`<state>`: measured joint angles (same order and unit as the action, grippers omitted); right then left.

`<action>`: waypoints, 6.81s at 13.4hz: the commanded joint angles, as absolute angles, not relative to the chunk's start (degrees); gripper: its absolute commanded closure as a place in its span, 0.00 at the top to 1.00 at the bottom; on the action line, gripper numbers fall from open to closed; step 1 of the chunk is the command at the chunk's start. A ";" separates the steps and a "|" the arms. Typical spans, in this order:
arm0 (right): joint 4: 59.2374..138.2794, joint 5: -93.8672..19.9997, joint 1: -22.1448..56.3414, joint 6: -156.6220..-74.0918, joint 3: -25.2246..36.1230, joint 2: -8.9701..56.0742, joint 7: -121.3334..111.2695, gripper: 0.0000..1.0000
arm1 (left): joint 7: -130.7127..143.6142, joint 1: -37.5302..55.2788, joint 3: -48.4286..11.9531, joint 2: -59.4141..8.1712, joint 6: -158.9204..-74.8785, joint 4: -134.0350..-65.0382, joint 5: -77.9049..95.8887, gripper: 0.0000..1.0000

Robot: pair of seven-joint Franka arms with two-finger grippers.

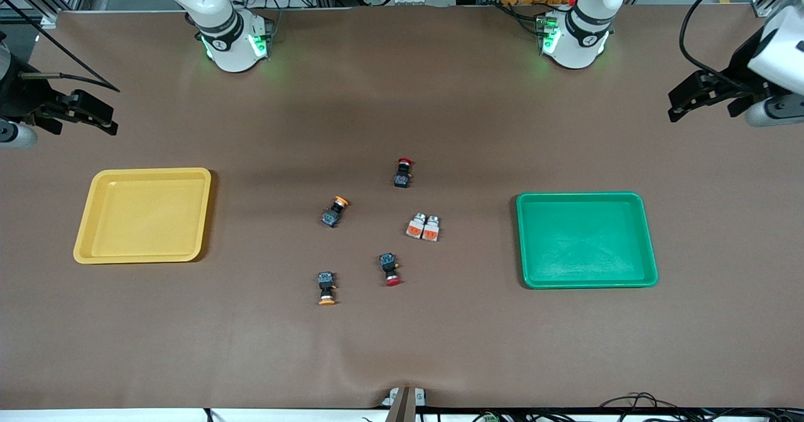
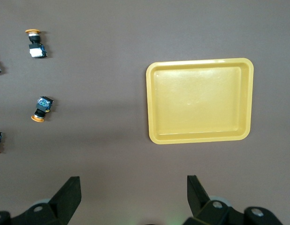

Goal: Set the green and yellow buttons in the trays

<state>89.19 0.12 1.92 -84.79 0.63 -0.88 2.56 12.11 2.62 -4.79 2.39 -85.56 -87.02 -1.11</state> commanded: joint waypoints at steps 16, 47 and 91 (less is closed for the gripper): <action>88.95 -0.97 1.05 -84.29 0.18 -1.14 3.16 1.00 | 10.81 1.49 -4.75 0.79 -82.18 -84.81 -1.85 1.00; 88.86 -0.97 0.44 -84.37 0.26 -1.05 3.16 1.00 | 93.13 20.47 -16.26 -33.03 -128.39 -95.71 -6.41 1.00; 86.13 -7.29 17.66 -111.79 -0.18 25.12 24.16 1.00 | 110.76 24.79 -10.20 -39.83 -137.51 -91.93 -14.24 0.00</action>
<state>87.23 -6.71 16.05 -111.02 -0.66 22.90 20.44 113.23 26.01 -10.15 -44.48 -144.67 -90.16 -12.65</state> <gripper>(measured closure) 0.000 0.643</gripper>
